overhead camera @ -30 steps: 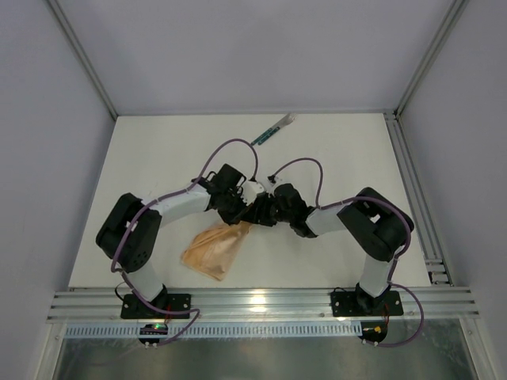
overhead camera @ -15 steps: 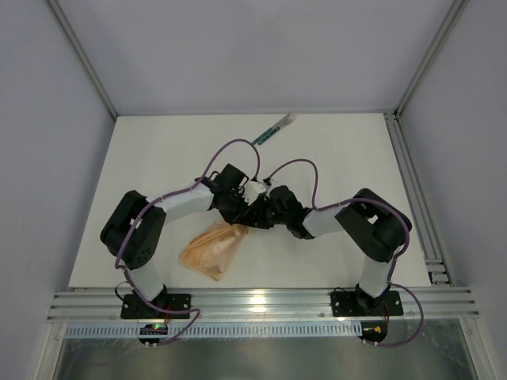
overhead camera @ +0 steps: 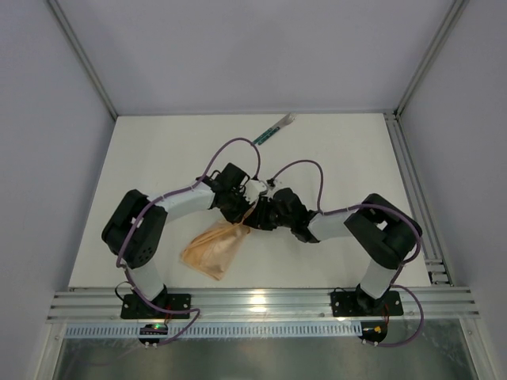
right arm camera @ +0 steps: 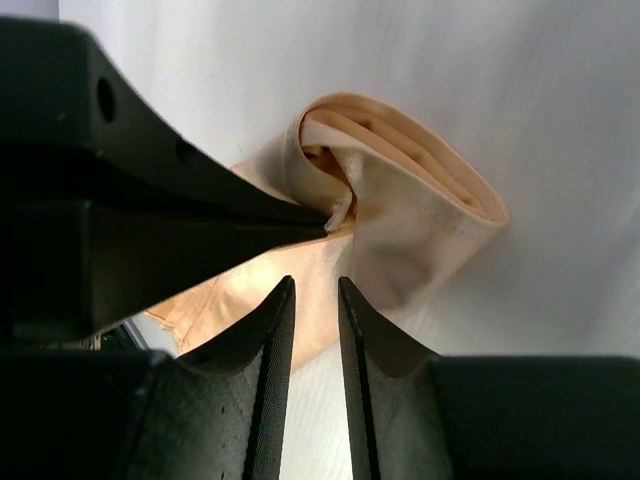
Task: Fold the napkin into a case and place the utensils inside
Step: Stuff the smaller-rectangle-folded napkin at the center of the board.
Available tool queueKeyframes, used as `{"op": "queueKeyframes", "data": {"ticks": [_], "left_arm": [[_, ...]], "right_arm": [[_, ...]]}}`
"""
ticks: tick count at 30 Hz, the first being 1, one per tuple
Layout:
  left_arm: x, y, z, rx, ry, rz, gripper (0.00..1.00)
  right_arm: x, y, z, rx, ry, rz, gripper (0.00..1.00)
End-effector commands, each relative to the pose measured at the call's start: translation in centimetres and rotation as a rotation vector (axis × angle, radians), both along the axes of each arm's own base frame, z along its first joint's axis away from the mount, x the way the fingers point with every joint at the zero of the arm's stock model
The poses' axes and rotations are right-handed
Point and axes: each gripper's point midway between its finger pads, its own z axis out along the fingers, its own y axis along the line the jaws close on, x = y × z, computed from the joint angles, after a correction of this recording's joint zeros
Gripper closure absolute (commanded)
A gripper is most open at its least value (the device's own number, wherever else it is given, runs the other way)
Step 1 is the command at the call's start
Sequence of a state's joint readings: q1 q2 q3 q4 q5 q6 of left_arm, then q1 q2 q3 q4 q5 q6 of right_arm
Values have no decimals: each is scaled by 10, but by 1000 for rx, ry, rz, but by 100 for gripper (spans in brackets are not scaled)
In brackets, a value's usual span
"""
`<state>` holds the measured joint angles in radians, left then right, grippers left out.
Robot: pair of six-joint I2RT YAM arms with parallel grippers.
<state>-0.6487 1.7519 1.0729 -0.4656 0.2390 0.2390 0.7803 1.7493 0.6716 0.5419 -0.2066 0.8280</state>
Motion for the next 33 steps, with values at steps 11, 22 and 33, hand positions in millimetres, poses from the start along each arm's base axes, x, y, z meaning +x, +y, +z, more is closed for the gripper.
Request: {"op": "queueKeyframes", "data": {"ticks": [11,22,33], "left_arm": [[-4,-11,13,-54,57,28,100],[2,-16,22,-83,51,48,100],[6,-17,18,-60,59,72,100]], "right_arm": [[-11,-24,35,-60,-311,101,72],[32,-35,44,62,-260,37,59],[52,-32,27,10,-221,72,44]]}}
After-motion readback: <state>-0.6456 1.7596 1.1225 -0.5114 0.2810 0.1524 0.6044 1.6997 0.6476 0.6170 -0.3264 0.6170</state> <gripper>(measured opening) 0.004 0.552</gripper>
